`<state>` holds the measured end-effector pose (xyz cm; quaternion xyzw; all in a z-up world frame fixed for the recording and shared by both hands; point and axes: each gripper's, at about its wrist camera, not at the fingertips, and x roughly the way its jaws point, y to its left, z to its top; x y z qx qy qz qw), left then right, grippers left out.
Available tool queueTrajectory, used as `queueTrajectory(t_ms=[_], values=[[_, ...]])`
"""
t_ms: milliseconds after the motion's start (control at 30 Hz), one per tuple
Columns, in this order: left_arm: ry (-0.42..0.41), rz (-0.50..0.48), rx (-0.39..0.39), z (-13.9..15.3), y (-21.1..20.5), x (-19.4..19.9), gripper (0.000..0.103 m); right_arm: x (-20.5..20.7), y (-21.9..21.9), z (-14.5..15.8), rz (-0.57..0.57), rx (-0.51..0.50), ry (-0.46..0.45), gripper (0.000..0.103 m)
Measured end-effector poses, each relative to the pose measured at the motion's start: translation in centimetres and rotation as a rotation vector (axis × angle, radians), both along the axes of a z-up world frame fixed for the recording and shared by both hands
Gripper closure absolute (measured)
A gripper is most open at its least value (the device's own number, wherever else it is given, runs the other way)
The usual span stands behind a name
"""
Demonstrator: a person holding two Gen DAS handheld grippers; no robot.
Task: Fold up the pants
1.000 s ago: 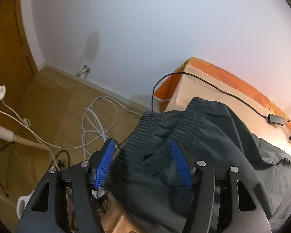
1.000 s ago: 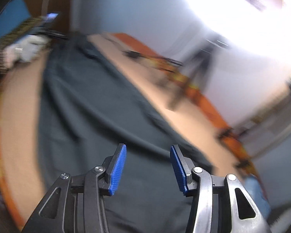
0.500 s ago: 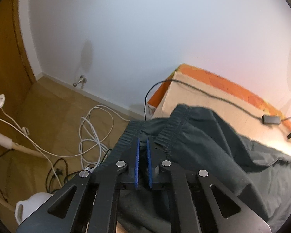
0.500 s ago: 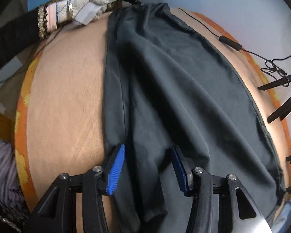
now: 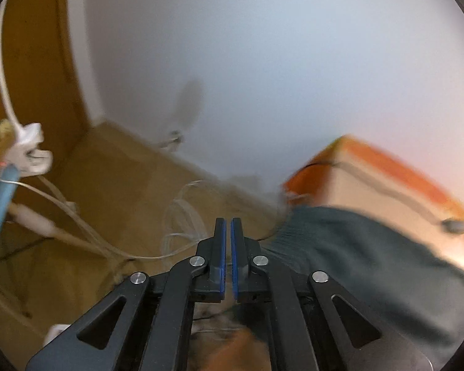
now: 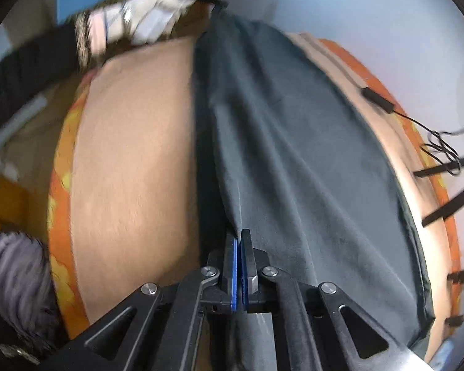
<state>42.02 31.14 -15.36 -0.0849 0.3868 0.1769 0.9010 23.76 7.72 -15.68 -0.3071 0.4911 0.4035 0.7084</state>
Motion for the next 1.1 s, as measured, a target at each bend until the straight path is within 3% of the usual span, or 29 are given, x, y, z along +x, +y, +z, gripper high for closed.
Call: queueTrajectory(t_ms=[133,167,233,267,300,367,533,600,700,900,1100], values=[[0.036,0.019,-0.056,-1.3,1.2,-0.1,0.101,-0.2,0.1,-1.1,-0.004,-0.005,0.033,0.103],[0.029,0.016,-0.052,-1.1,1.1,-0.5,0.1,-0.3,-0.1,-0.9,-0.007,0.0,0.05,0.098],[0.008,-0.003,-0.046,-0.3,0.6,-1.1,0.097,-0.5,-1.0,0.0,-0.03,0.031,0.036,0.08],[-0.001,-0.017,-0.053,0.3,0.1,-1.2,0.096,-0.5,-1.3,0.5,-0.043,0.046,0.021,0.06],[-0.013,-0.035,-0.063,0.9,-0.3,-1.5,0.09,-0.7,-2.0,1.4,-0.063,0.068,-0.001,0.056],[-0.037,-0.094,-0.061,2.3,-1.9,-2.3,0.078,-0.9,-4.0,3.3,-0.127,0.112,-0.035,0.056],[-0.088,-0.304,-0.009,6.1,-9.1,-5.0,0.074,-2.2,-10.4,7.3,-0.297,0.191,-0.12,0.054],[-0.104,-0.389,0.009,7.3,-12.2,-6.2,0.065,-2.9,-13.0,8.4,-0.359,0.209,-0.143,0.054],[-0.118,-0.539,0.015,8.6,-17.9,-8.3,0.062,-4.2,-17.2,9.5,-0.455,0.206,-0.182,0.054],[-0.089,-0.78,-0.062,9.1,-28.3,-11.8,0.052,-7.0,-24.9,9.5,-0.585,0.165,-0.197,0.054],[0.014,-1.041,-0.121,7.4,-39.1,-15.7,0.051,-10.3,-30.8,8.7,-0.632,0.121,-0.192,0.047]])
